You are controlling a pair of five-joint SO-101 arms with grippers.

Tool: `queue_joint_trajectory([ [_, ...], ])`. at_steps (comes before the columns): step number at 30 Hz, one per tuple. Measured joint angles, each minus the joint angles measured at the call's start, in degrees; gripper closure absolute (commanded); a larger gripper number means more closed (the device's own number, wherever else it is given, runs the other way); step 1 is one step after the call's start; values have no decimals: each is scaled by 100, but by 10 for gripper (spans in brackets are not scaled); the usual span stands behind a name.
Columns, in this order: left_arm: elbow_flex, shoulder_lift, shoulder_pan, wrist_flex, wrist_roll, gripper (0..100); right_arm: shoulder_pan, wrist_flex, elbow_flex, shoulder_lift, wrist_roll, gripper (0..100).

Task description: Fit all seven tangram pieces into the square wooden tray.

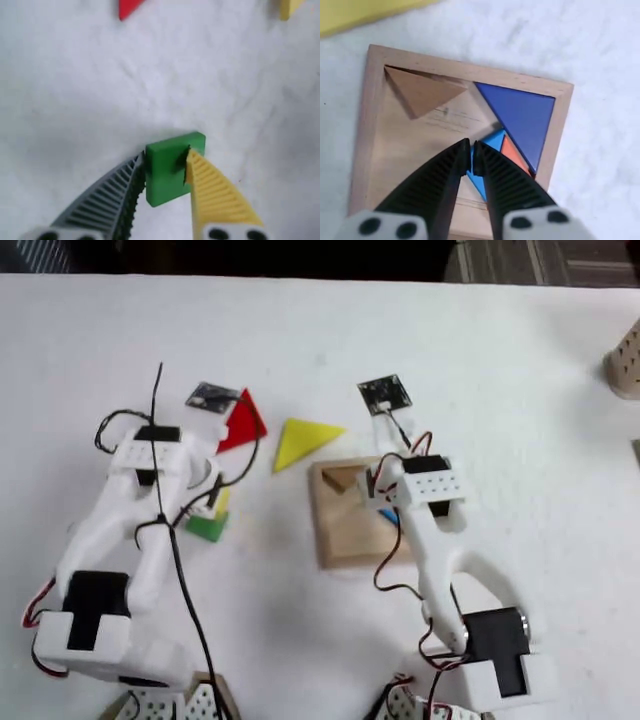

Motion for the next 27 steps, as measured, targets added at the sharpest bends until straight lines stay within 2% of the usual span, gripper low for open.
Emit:
queue_joint_trajectory([
  [2,0,0,0,0,-53,848,-9,0,0,0,0,979],
  [8,9,0,0,325,-325,751,0,0,0,0,0,979],
  [15,9,0,0,835,-404,751,-9,0,0,0,0,979],
  [22,9,0,378,1125,-387,749,-9,0,0,0,0,979],
  [27,9,0,378,1134,18,748,-9,0,0,0,0,979],
])
